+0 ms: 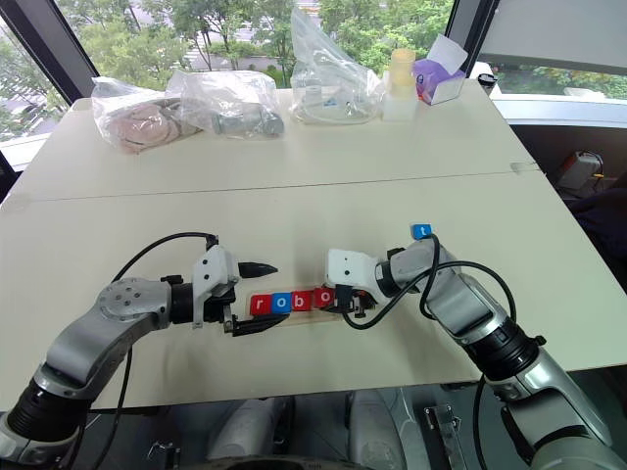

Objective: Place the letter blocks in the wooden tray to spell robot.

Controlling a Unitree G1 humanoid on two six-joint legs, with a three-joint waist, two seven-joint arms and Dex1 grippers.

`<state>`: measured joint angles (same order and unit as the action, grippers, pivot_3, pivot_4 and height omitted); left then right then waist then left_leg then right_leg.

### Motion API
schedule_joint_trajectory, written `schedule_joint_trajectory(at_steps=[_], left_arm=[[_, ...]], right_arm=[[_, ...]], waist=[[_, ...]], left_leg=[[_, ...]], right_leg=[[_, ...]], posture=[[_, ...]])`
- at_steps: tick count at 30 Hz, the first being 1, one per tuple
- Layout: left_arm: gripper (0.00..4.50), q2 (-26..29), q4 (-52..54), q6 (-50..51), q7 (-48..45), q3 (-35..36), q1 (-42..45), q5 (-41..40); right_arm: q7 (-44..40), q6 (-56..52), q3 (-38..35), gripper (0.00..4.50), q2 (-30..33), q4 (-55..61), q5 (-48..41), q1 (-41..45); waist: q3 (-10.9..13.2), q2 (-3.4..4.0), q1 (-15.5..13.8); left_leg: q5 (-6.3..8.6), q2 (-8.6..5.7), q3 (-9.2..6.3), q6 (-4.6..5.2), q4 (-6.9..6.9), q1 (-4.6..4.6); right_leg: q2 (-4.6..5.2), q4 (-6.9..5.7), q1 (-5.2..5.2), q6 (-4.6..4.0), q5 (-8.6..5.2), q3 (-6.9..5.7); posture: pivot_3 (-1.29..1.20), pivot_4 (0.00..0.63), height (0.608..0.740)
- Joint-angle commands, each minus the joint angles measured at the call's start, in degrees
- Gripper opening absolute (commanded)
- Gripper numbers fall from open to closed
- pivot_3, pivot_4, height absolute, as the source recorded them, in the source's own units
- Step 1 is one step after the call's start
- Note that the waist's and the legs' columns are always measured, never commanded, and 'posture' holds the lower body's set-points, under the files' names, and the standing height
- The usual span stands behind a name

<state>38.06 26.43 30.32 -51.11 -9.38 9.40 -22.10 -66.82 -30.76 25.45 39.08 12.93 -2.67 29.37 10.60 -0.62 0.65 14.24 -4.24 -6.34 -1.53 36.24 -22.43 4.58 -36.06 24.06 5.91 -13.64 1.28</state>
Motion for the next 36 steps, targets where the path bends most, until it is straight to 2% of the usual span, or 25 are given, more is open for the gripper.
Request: schedule_joint_trajectory(at_steps=[1, 2, 3, 8, 17, 22, 36], left_arm=[[4.50, 0.1, 2.3, -0.1, 0.0, 0.8, 0.2, -1.0], [4.50, 0.1, 2.2, -0.1, 0.0, 0.8, 0.2, -1.0], [4.50, 0.1, 2.2, -0.1, -0.1, 0.8, 0.2, -1.0], [4.50, 0.2, 2.1, -0.1, -0.1, 0.7, 0.3, -1.0], [4.50, 0.1, 2.0, -0.3, -0.2, 0.6, 0.4, -1.0], [4.50, -0.1, 1.8, -0.4, -0.1, 0.4, 0.6, -1.0], [4.50, -0.6, 1.6, -0.2, 0.4, 0.2, 0.9, -0.9]], right_arm=[[-0.2, 0.0, 0.0, 3.64, -0.4, 2.0, -0.4, 0.9], [-0.3, -0.3, 0.0, 4.16, -0.5, 2.2, -0.7, 1.0], [-0.4, -0.5, -0.1, 4.47, -0.5, 2.4, -0.9, 1.0], [0.8, -1.4, -1.9, 4.47, -1.5, 2.1, -1.8, 2.3], [5.8, 1.3, -6.5, 4.47, -1.7, -5.9, -0.5, 5.9], [8.1, 3.5, -6.0, 4.47, -1.8, -8.7, 1.4, 6.1], [7.9, 2.5, -5.1, 4.47, -2.9, -4.4, 0.8, 3.6]], waist=[[0.0, 0.00, 0.0], [0.0, 0.00, 0.0], [0.0, 0.00, 0.0], [0.0, 0.00, 0.0], [0.0, 0.00, 0.0], [0.0, 0.00, 0.1], [0.0, 0.00, 0.1]], left_leg=[[0.00, 0.00, 0.00, 0.00, 0.00, 0.00], [0.00, 0.00, 0.00, 0.00, 0.00, 0.00], [0.00, 0.00, 0.00, 0.00, 0.00, 0.00], [0.00, 0.00, 0.00, 0.00, 0.00, 0.00], [0.00, -0.01, 0.01, 0.00, 0.00, 0.00], [0.00, -0.01, 0.01, 0.00, -0.01, 0.00], [0.00, 0.00, 0.01, 0.00, 0.00, 0.00]], right_leg=[[0.00, 0.00, 0.00, 0.00, 0.00, 0.00], [-0.01, 0.00, 0.00, 0.00, 0.00, 0.00], [-0.01, 0.00, 0.00, 0.00, 0.00, 0.00], [0.00, 0.00, 0.00, 0.00, 0.00, 0.00], [-0.03, 0.00, 0.00, 0.00, 0.00, 0.00], [-0.02, -0.01, 0.01, 0.00, 0.00, 0.00], [-0.04, -0.03, 0.02, 0.00, 0.01, 0.00]], posture=[[0.00, 0.150, 0.740], [0.00, 0.150, 0.740], [0.00, 0.150, 0.740], [0.00, 0.150, 0.740], [0.00, 0.150, 0.740], [0.00, 0.150, 0.740], [0.00, 0.150, 0.740]])
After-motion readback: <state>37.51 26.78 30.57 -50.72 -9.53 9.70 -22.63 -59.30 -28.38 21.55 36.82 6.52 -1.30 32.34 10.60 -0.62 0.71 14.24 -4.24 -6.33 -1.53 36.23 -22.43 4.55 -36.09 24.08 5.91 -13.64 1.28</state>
